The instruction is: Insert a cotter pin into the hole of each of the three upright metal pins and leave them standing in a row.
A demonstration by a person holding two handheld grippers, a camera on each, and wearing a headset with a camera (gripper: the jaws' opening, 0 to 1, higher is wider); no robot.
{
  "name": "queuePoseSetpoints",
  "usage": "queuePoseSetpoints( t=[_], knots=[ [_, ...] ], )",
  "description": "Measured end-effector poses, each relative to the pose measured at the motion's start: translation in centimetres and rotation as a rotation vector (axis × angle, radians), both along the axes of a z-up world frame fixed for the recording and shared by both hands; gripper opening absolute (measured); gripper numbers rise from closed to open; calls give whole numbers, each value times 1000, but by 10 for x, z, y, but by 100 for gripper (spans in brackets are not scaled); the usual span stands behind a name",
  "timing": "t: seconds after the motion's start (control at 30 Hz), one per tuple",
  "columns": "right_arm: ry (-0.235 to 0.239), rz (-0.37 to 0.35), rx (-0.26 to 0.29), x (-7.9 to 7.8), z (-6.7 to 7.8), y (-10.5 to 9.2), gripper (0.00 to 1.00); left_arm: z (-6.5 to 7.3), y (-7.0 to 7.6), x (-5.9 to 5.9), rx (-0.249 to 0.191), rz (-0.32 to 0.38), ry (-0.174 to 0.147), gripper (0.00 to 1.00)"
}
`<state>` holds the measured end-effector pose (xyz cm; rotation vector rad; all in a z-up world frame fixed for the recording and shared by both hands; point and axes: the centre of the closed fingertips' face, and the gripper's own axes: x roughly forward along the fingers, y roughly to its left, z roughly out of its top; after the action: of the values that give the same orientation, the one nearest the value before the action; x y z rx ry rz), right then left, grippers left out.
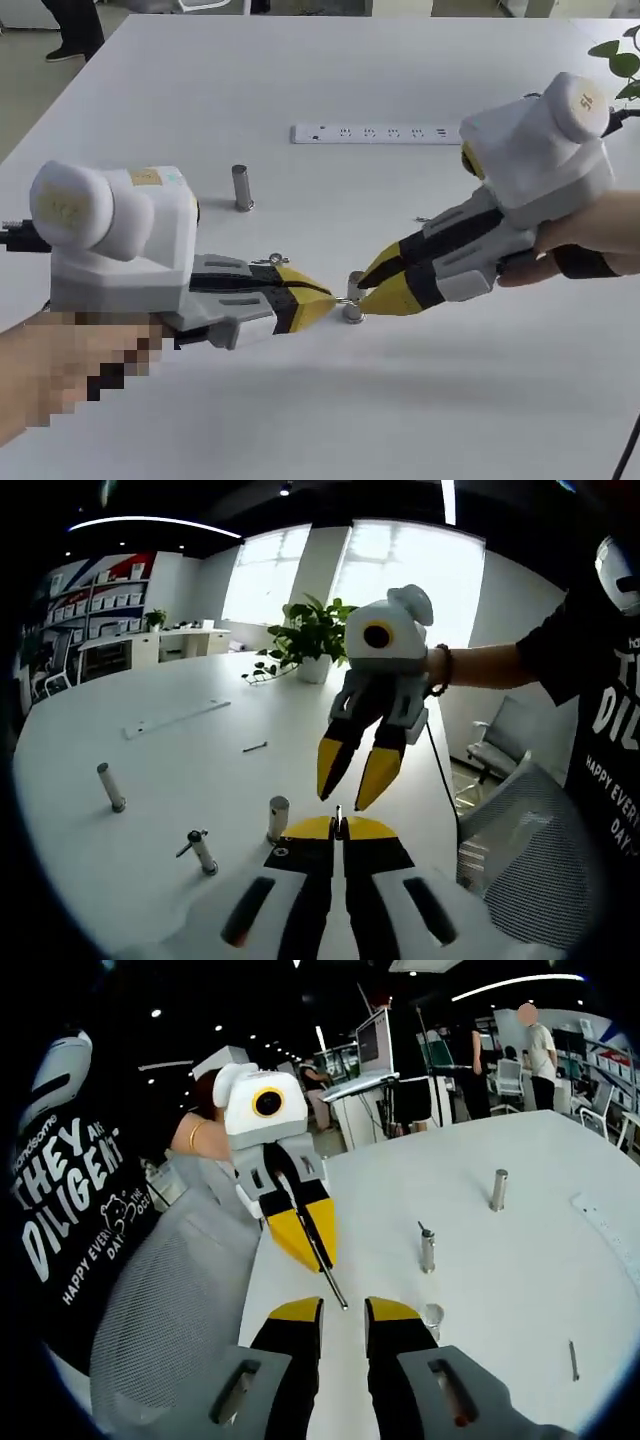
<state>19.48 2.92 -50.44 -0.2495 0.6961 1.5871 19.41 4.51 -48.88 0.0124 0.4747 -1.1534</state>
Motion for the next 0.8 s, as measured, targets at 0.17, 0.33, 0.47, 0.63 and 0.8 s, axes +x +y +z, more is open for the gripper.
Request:
queuePoseSetpoints(
  t=[0.17,0.33,0.47,0.63,0.8],
  knots=[
    [51,38,13,-12,2,-2,10,-2,-2,-6,8,-44,-20,0],
    [98,86,15,-28,3,-2,10,0,-5,-14,-6,-84,-30,0],
    [124,108,30,-37,5,-1,9,5,-10,-23,-31,-128,-31,0],
    [154,126,49,-45,8,0,7,9,-12,-27,-63,-145,-9,0],
    [194,137,81,-51,15,2,5,14,-14,-33,-94,-161,0,0]
  ],
)
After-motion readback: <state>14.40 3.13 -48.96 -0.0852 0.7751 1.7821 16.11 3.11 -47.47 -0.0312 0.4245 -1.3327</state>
